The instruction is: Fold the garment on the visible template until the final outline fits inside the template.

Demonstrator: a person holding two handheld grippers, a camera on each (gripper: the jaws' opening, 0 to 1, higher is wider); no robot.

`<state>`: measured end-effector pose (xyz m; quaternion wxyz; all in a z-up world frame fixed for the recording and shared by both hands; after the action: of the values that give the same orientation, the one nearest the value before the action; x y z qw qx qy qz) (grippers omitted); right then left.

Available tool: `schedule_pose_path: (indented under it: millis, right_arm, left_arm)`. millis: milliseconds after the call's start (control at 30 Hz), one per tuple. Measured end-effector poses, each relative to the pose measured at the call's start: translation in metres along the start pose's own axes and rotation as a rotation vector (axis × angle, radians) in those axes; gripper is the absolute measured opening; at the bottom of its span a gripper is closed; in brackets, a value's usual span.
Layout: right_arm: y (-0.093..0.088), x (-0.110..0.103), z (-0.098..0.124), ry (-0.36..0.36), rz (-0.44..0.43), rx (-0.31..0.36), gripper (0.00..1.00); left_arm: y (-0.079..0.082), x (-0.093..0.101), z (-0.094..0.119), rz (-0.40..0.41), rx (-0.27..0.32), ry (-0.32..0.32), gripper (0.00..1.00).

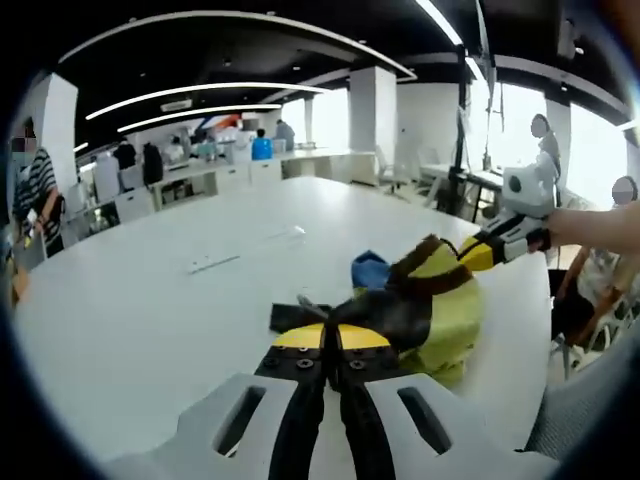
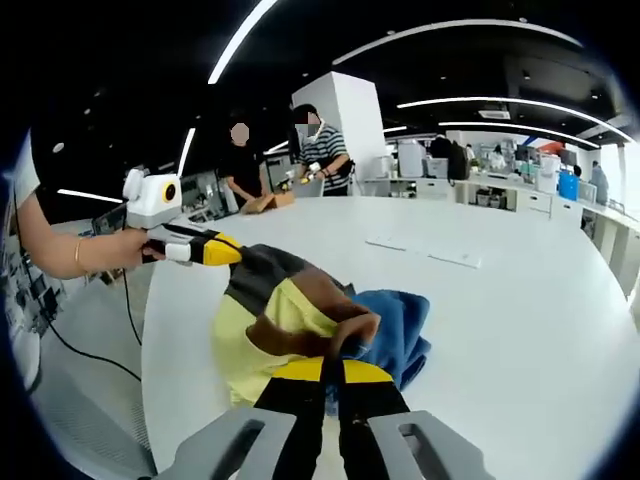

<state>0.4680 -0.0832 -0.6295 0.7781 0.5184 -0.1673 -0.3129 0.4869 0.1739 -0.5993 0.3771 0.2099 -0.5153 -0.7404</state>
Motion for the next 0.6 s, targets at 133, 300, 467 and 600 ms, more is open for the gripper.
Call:
schedule_pose_path:
  millis: [133, 300, 467, 600]
  right_arm:
    - [0.009, 0.003, 0.008, -0.025, 0.014, 0.022, 0.00]
    - [0.024, 0.008, 0.016, -0.055, 0.036, 0.046, 0.00]
    - [0.055, 0.023, 0.021, -0.110, 0.056, 0.103, 0.00]
    - [0.076, 0.037, 0.016, -0.121, 0.035, 0.135, 0.00]
  left_arm:
    - [0.011, 0.000, 0.010, -0.010, 0.026, 0.015, 0.00]
    - [0.027, 0.003, 0.022, -0.067, 0.066, 0.054, 0.00]
    - [0.056, -0.003, 0.033, -0.137, 0.129, 0.105, 0.00]
    - [0.069, -0.014, 0.034, -0.129, 0.167, 0.133, 0.00]
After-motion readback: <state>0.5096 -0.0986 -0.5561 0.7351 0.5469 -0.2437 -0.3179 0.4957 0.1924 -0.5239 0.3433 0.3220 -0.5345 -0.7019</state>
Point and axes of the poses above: the point that each gripper's makers call its tool centre point, and the gripper's own axes: z roughly backward along the fingers, x roughly to its right, y roughly out of its top, the point moved 6 cm from there along z, roughly backward along the fingers, and after that the axes turned 5 degrees about z, right-handed, at the moved point
